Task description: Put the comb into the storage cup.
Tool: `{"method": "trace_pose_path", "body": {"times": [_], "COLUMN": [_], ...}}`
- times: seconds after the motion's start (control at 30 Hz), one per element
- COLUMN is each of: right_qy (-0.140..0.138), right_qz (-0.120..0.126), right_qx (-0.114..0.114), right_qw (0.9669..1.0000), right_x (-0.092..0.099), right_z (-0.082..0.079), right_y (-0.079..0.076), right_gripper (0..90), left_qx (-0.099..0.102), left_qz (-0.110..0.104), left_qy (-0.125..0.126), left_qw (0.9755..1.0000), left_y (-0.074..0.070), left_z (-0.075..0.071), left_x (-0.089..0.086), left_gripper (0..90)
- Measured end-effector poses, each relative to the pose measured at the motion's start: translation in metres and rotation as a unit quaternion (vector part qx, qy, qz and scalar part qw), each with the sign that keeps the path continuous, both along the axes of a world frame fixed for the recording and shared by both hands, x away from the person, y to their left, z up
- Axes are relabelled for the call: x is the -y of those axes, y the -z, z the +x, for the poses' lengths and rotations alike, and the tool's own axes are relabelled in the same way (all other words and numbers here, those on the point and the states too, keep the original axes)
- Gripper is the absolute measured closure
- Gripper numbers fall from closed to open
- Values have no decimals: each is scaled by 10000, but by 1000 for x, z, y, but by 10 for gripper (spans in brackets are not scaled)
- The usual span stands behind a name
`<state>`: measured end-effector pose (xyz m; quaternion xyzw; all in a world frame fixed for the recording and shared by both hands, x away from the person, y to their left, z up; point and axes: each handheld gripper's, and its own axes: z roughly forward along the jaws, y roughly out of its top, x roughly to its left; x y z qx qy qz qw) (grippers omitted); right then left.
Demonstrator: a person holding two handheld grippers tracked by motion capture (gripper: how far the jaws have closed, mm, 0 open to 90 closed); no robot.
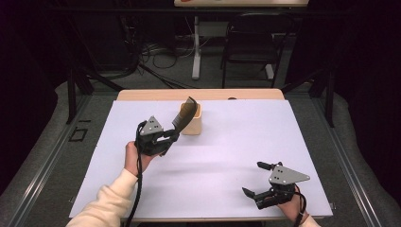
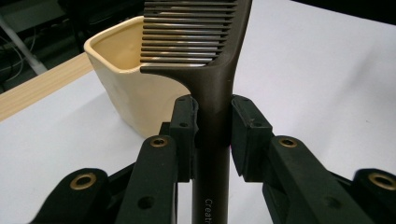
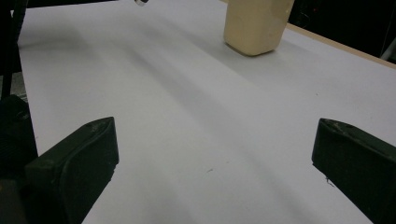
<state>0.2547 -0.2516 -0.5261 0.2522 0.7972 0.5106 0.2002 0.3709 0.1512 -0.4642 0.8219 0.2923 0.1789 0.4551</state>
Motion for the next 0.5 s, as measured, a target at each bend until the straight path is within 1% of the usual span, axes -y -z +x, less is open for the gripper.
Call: {"method": "trace_pose_path", "body": {"times": [0.1, 0.3, 0.4, 0.5], "right_qy": [-25, 17, 20, -3], "right_qz": [5, -12, -12, 12], "right_qx": [17, 12, -17, -23], "right_qw": [10000, 10000, 10000, 10000], "right_x": [0, 0, 0, 0], "right_z": [0, 0, 0, 0], "right_y": [0, 0, 0, 0], "right_gripper": [0, 0, 0, 0], "left_qx": [46, 115, 137, 174], "left_qz": [-26, -63, -30, -56], "left_qy": [-28, -89, -89, -99], "left_qw": [10000, 9999, 9999, 9998], "left_y": [-3, -10, -13, -15], "left_z": [3, 9, 11, 15], "left_x": [0, -1, 0, 1], "left_gripper": [725, 724, 724, 724]}}
